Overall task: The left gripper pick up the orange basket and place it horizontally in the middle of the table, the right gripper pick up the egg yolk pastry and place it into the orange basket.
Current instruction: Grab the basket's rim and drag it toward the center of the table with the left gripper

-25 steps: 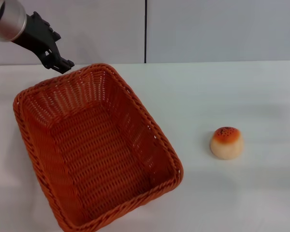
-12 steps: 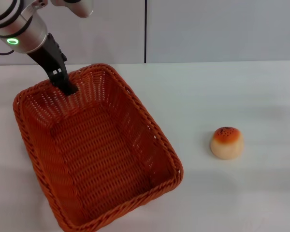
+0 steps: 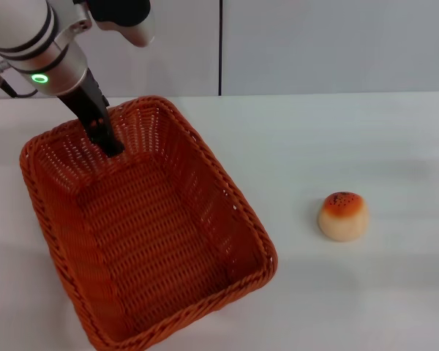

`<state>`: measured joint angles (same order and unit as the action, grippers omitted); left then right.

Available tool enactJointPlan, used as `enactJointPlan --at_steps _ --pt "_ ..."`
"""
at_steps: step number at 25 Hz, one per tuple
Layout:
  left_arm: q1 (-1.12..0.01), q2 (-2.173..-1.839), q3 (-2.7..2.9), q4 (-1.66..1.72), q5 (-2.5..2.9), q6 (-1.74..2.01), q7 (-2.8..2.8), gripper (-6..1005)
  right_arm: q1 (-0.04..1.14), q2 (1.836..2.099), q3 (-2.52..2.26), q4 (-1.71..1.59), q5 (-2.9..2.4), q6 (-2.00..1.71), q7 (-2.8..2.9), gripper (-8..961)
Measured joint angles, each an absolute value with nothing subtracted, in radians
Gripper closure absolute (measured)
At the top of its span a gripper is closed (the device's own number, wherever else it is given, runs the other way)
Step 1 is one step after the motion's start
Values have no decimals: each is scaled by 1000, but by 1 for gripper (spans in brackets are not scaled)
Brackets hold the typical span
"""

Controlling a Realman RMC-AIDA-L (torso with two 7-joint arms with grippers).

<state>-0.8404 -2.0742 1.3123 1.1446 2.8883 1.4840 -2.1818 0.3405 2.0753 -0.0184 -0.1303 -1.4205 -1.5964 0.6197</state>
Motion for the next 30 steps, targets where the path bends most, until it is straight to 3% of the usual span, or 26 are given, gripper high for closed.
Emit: enactJointPlan --at_steps 22,30 --pt "-885 -2062 1358 978 2890 1394 -2157 187 334 2075 -13 -117 -1421 -1585 620 378" --pt "-877 -2059 1421 970 2891 1389 -2161 421 334 2075 -12 -115 -1421 -1583 620 378"
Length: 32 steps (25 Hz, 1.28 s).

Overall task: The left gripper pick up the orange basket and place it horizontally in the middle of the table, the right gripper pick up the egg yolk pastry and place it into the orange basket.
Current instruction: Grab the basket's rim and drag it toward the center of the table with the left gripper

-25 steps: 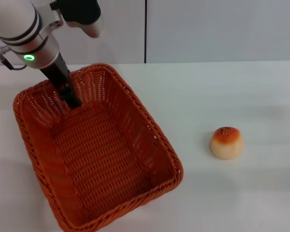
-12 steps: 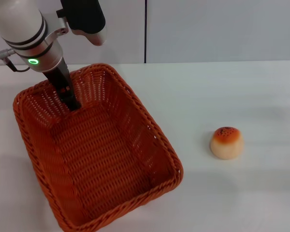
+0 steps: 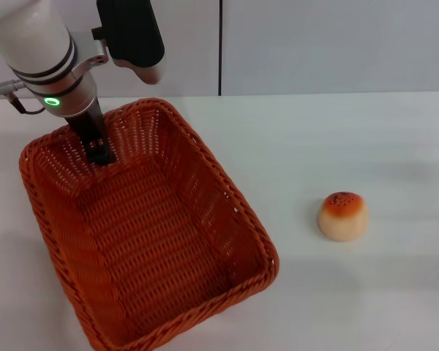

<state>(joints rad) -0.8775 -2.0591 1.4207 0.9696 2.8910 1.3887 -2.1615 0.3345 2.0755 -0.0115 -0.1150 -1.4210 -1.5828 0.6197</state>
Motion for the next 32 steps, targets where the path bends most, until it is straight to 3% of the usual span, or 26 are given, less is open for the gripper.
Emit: enactJointPlan --at_steps 4,23,32 --pt "-874 -2059 1427 971 2891 1376 -2164 603 336 2075 -11 -114 -1420 -1583 620 378" --pt "-876 -2060 1329 1033 2890 1501 -2346 670 334 2075 -11 -110 -1420 -1589 625 378" --pt "-877 -2040 1091 1051 2890 1564 -2610 749 340 2074 -11 -110 -1421 -1589 627 378"
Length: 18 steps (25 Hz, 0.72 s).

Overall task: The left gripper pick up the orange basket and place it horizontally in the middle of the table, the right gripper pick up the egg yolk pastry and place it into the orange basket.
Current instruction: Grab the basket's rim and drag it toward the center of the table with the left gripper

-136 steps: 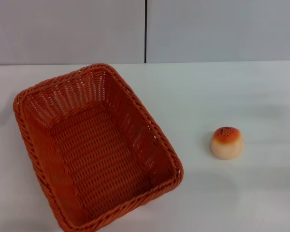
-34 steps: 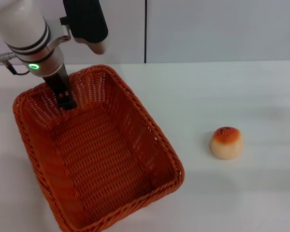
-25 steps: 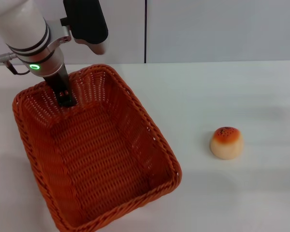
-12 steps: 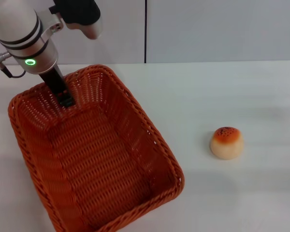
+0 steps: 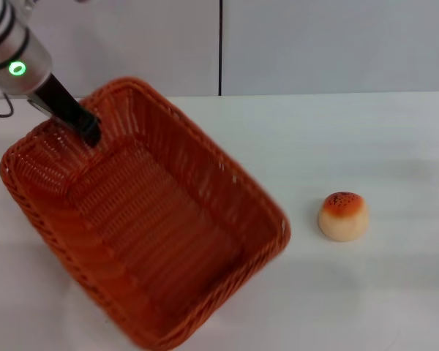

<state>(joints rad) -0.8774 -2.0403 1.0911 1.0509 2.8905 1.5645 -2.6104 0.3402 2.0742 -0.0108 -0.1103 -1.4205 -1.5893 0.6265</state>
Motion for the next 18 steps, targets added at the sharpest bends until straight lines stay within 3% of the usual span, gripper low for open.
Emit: enactJointPlan --at_steps 12,18 --pt "-846 -2009 954 1040 2890 1621 -2862 781 345 2069 -11 -117 -1421 -1592 630 378" --pt "-822 -2021 912 1038 2890 1689 -2879 803 350 2066 -11 -124 -1421 -1591 646 378"
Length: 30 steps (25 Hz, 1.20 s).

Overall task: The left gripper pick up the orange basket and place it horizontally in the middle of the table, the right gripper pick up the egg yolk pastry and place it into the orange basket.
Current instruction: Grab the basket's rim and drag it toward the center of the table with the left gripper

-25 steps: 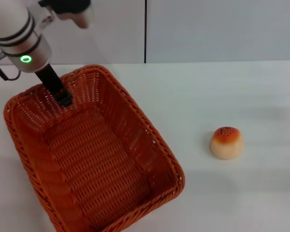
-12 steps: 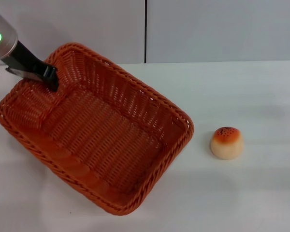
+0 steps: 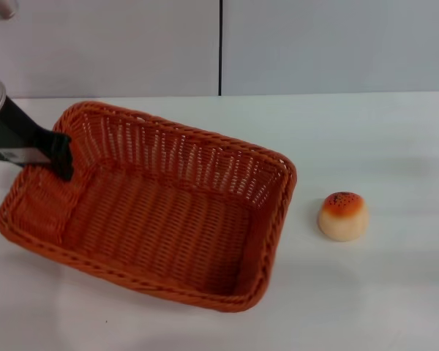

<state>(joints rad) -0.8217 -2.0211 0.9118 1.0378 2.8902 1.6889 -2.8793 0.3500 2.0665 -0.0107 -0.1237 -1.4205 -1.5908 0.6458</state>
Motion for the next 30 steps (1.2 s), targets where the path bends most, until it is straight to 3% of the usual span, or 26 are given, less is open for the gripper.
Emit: enactJointPlan --at_steps 8,30 --pt "-771 -2061 843 1083 2890 1760 -2881 850 359 2063 -11 -126 -1420 -1586 647 378" --pt "-743 -2058 874 1125 2883 1737 -2857 884 363 2053 -11 -126 -1420 -1570 652 379"
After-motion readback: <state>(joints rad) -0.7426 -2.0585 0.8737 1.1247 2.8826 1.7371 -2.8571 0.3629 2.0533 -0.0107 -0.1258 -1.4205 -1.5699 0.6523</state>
